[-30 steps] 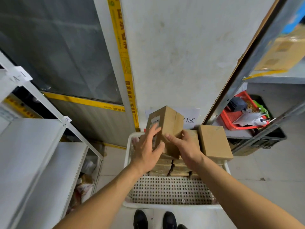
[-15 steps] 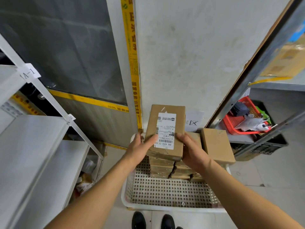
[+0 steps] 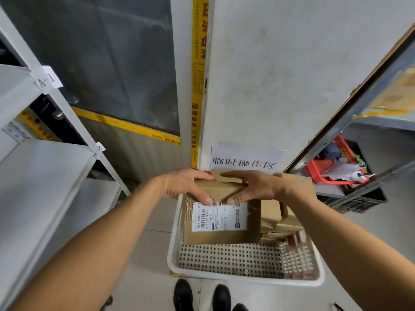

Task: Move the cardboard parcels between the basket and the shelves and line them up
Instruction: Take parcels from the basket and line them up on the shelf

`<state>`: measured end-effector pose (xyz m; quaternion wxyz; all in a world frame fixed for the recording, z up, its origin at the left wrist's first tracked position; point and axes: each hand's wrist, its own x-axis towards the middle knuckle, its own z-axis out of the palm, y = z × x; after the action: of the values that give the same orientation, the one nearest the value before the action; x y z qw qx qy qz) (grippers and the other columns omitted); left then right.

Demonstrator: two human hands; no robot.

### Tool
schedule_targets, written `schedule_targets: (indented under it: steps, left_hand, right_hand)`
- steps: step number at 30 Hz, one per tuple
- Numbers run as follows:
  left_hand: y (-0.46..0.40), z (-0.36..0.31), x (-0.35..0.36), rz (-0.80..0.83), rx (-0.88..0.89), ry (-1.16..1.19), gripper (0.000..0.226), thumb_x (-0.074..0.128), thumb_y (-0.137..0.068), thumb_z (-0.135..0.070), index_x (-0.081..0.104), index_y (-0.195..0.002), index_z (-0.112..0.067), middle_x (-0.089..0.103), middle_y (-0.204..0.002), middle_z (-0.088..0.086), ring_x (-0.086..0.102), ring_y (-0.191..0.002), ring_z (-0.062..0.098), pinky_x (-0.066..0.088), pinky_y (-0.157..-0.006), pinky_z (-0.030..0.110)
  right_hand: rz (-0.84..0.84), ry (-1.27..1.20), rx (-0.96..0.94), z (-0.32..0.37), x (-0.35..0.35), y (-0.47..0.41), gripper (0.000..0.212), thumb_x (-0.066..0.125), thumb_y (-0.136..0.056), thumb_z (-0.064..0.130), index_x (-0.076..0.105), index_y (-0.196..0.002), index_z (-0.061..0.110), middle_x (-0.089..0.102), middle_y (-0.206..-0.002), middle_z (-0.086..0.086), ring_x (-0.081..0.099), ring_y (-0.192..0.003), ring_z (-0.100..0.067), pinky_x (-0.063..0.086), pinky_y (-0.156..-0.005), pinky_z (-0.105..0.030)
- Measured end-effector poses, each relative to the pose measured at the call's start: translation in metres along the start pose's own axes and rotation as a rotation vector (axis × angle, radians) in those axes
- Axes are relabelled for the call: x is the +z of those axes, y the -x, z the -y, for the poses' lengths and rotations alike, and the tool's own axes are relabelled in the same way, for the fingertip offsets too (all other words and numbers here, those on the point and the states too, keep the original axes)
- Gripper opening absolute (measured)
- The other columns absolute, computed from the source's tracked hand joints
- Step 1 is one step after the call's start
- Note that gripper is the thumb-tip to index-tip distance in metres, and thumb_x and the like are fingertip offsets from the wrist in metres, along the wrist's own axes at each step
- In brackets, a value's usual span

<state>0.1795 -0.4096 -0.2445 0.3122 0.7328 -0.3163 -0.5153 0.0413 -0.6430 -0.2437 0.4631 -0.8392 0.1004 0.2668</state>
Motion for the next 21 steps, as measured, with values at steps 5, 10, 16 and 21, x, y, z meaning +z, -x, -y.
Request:
schedule_targets:
  steps: [5, 10, 16, 21]
  left_hand:
    - [0.012, 0.012, -0.014, -0.12, 0.025, 0.027, 0.072, 0.091, -0.077, -0.033, 0.061, -0.143, -0.031, 0.068, -0.128, -0.005, 0.069, -0.115, 0.018, 0.055, -0.104, 0.044]
    - [0.028, 0.042, -0.024, -0.721, 0.083, 0.165, 0.082, 0.075, -0.087, -0.061, 0.041, -0.157, -0.035, 0.043, -0.161, -0.003, 0.041, -0.148, 0.018, 0.038, -0.117, 0.045]
    - [0.057, 0.069, 0.013, -0.89, -0.09, 0.267, 0.093, 0.061, -0.084, -0.078, 0.031, -0.161, -0.036, 0.045, -0.161, -0.003, 0.054, -0.137, 0.017, 0.042, -0.116, 0.046]
    - [0.077, 0.063, 0.048, -0.937, -0.107, 0.263, 0.062, 0.056, -0.098, -0.064, 0.031, -0.155, -0.054, 0.053, -0.145, -0.022, 0.052, -0.137, 0.016, 0.038, -0.113, 0.034]
  right_hand:
    - [-0.004, -0.206, -0.017, -0.001, 0.016, -0.021, 0.07, 0.091, -0.079, 0.042, 0.061, -0.142, 0.038, 0.068, -0.135, 0.009, 0.063, -0.125, -0.011, 0.048, -0.111, -0.034]
    - [-0.194, -0.501, -0.041, -0.013, 0.037, -0.043, 0.077, 0.094, -0.074, 0.052, 0.062, -0.142, 0.036, 0.072, -0.133, -0.005, 0.071, -0.121, -0.027, 0.052, -0.11, -0.052]
    - [-0.313, -0.724, -0.122, 0.007, 0.067, -0.064, 0.076, 0.084, -0.083, 0.056, 0.058, -0.145, 0.022, 0.075, -0.127, -0.008, 0.072, -0.118, -0.033, 0.058, -0.099, -0.054]
    - [-0.263, -0.754, -0.189, 0.042, 0.087, -0.075, 0.062, 0.075, -0.092, 0.052, 0.056, -0.145, 0.025, 0.077, -0.124, -0.002, 0.075, -0.113, -0.025, 0.057, -0.102, -0.055]
